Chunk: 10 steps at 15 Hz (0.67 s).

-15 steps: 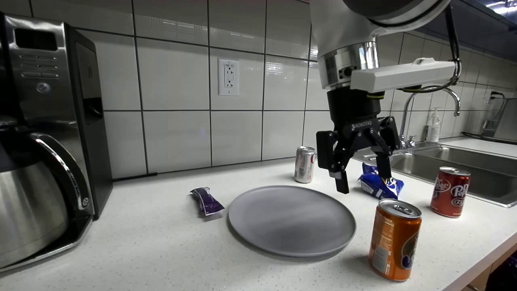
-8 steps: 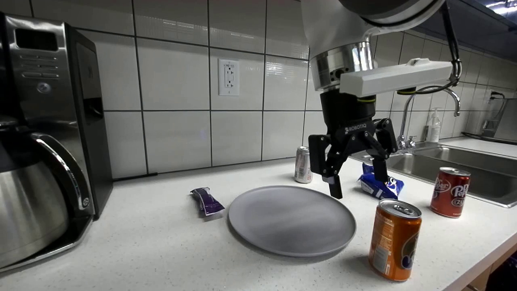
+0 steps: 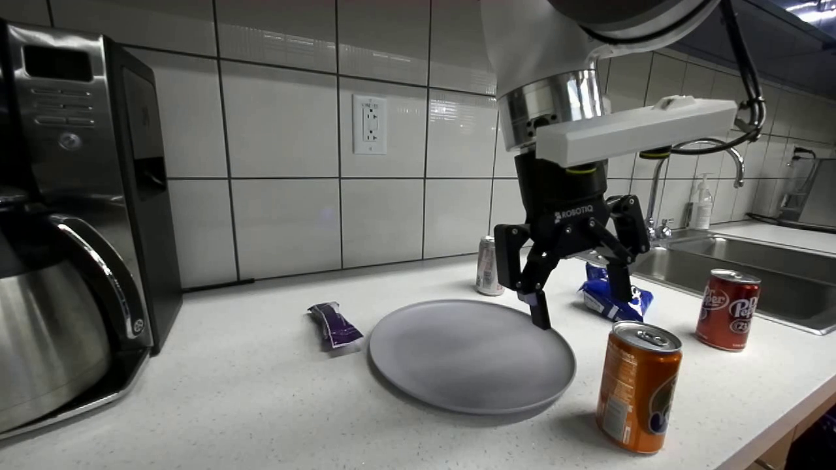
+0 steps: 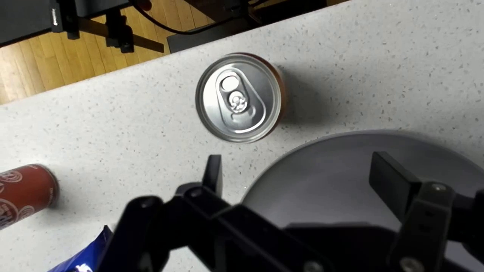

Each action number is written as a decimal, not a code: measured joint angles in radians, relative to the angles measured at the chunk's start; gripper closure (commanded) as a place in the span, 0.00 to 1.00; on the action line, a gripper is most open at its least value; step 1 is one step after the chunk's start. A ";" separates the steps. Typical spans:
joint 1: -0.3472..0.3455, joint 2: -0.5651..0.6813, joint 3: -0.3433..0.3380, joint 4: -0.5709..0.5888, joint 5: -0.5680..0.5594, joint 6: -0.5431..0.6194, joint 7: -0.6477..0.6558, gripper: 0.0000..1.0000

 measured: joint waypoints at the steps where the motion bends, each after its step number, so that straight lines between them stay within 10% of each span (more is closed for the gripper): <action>1: 0.000 0.000 0.000 -0.004 0.000 0.000 0.003 0.00; 10: -0.011 -0.013 0.000 -0.055 -0.002 -0.001 0.007 0.00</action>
